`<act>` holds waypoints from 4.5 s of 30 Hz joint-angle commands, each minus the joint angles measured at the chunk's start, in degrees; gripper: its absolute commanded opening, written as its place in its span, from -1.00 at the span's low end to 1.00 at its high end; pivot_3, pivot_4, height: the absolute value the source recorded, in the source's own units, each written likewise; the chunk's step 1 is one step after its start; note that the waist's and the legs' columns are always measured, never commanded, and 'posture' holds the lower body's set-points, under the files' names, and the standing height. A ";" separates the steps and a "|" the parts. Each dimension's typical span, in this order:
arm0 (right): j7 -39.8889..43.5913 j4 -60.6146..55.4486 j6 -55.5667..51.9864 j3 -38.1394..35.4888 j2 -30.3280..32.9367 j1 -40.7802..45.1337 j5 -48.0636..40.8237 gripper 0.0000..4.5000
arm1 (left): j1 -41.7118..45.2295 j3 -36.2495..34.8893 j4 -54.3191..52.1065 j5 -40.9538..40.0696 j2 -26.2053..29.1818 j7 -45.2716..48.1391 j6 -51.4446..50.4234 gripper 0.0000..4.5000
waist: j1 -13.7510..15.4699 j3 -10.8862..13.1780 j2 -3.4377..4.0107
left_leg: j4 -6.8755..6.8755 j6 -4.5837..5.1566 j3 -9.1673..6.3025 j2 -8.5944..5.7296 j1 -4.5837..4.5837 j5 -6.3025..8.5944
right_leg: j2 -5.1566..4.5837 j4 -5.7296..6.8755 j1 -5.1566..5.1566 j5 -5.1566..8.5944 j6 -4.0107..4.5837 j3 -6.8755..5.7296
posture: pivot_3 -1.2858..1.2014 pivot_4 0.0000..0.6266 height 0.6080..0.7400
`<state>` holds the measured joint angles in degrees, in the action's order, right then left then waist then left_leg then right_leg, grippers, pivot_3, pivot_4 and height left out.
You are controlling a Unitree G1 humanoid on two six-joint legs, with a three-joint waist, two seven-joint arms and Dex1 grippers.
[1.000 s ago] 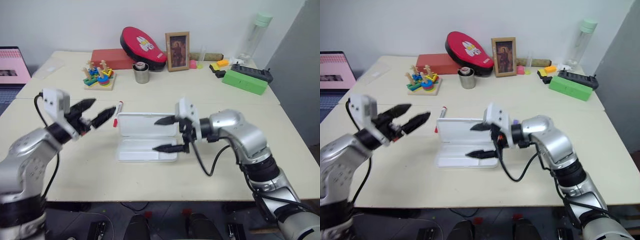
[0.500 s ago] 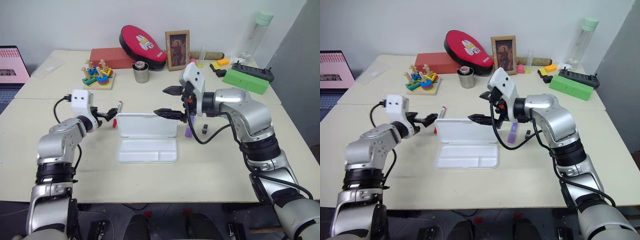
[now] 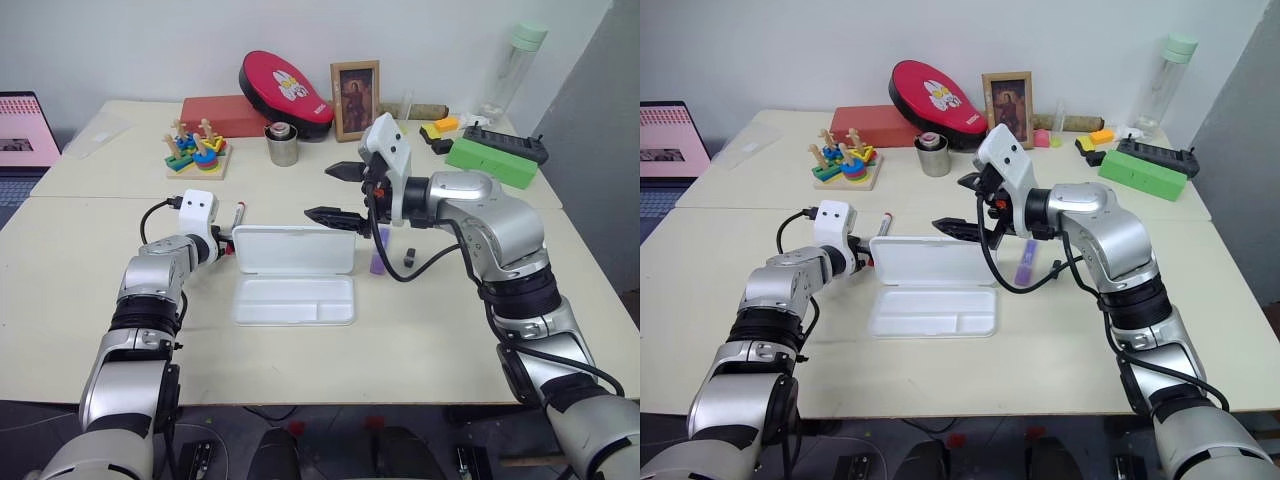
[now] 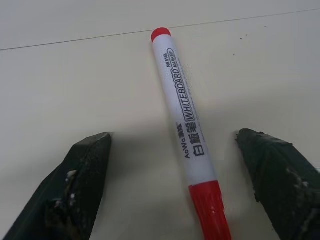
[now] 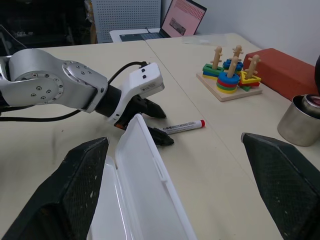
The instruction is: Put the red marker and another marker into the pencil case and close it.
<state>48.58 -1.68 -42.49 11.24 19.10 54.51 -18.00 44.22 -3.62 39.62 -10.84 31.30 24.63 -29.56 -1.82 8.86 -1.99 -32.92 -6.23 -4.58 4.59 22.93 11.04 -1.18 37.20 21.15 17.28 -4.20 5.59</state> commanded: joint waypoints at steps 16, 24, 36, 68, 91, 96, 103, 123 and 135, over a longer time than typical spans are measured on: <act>1.18 -3.65 1.83 -1.51 0.20 0.33 -3.18 1.00 | 0.21 -2.06 -0.28 0.93 -0.87 0.97 1.21 -0.79 | 0.01 0.00 0.00 | -0.02 0.00 0.00 0.00 -0.01 0.00 | 0.00 0.03 -0.02 0.00 0.00 0.00 | 0.03 -0.52 1.00; 2.45 -5.29 3.41 -2.60 0.90 -0.31 -4.20 1.00 | -1.89 -5.88 -7.98 -1.55 -0.13 1.93 5.06 -0.81 | -0.03 0.00 0.00 | -0.01 0.00 0.00 0.00 0.00 0.00 | 0.00 0.01 -0.01 0.00 0.00 0.00 | 0.03 -0.52 1.00; 8.42 -12.65 2.16 -6.99 9.45 -4.72 -11.59 1.00 | -11.89 -3.79 -47.40 -17.67 14.99 35.41 2.56 -0.81 | 0.00 0.01 0.27 | 0.03 -0.02 0.06 0.01 -0.03 0.00 | -0.07 -0.10 -0.12 0.01 0.00 -0.02 | 0.03 -0.52 1.00; 3.80 -19.83 -4.22 -3.56 16.70 -15.36 -10.74 1.00 | -9.43 18.61 -34.72 3.54 15.14 51.34 13.98 -0.81 | -0.02 0.04 0.34 | -0.04 0.11 0.05 0.03 0.05 -0.04 | 0.01 -0.08 -0.01 0.01 -0.01 0.06 | 0.03 -0.52 1.00; 1.52 -16.72 -5.13 -2.72 16.39 -14.92 -9.15 1.00 | -9.37 17.82 -33.91 4.71 13.42 51.18 13.62 0.31 | -0.01 0.04 0.34 | -0.05 0.11 0.05 0.03 0.05 -0.04 | 0.01 -0.07 -0.01 0.01 -0.01 0.06 | 0.03 -0.52 1.00; -6.70 -12.38 -7.35 -2.59 14.08 -15.76 -4.79 1.00 | -12.81 11.17 -39.35 -2.95 11.06 47.63 6.83 0.71 | -0.04 0.02 0.30 | -0.07 0.11 0.04 0.03 0.06 -0.04 | 0.01 -0.03 -0.02 0.01 -0.01 0.05 | 0.03 -0.52 1.00; -21.94 -9.25 -12.13 -2.96 5.62 -16.87 1.01 1.00 | -19.20 0.46 -47.63 -12.64 6.56 38.44 0.47 0.98 | -0.13 0.01 0.30 | -0.06 0.12 0.03 0.03 0.03 -0.05 | 0.01 0.01 -0.01 0.01 0.00 0.06 | 0.03 -0.52 1.00; -39.68 11.37 -10.61 -2.95 -11.56 -13.82 11.71 1.00 | -21.12 -3.54 -61.34 -25.72 -0.12 24.75 -6.38 0.98 | -0.11 -0.06 0.21 | -0.07 0.10 0.03 0.03 -0.01 -0.06 | 0.00 0.04 -0.05 -0.01 -0.01 0.05 | 0.03 -0.52 1.00; -38.90 13.25 -9.41 -2.46 -11.62 -14.52 13.58 -0.13 | -20.47 -3.73 -61.48 -26.96 0.07 23.08 -5.68 1.00 | -0.04 -0.09 0.22 | -0.08 0.10 0.02 0.02 -0.05 -0.06 | 0.00 0.03 -0.11 -0.04 -0.07 0.06 | 0.03 -0.52 1.00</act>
<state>9.93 11.39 -51.92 9.32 6.78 39.96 -5.67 22.59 -6.86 -19.88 -36.76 31.16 48.04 -36.02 -1.86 8.77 -1.77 -33.00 -6.13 -4.56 4.62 22.88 10.99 -1.17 37.22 21.04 17.24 -4.28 5.65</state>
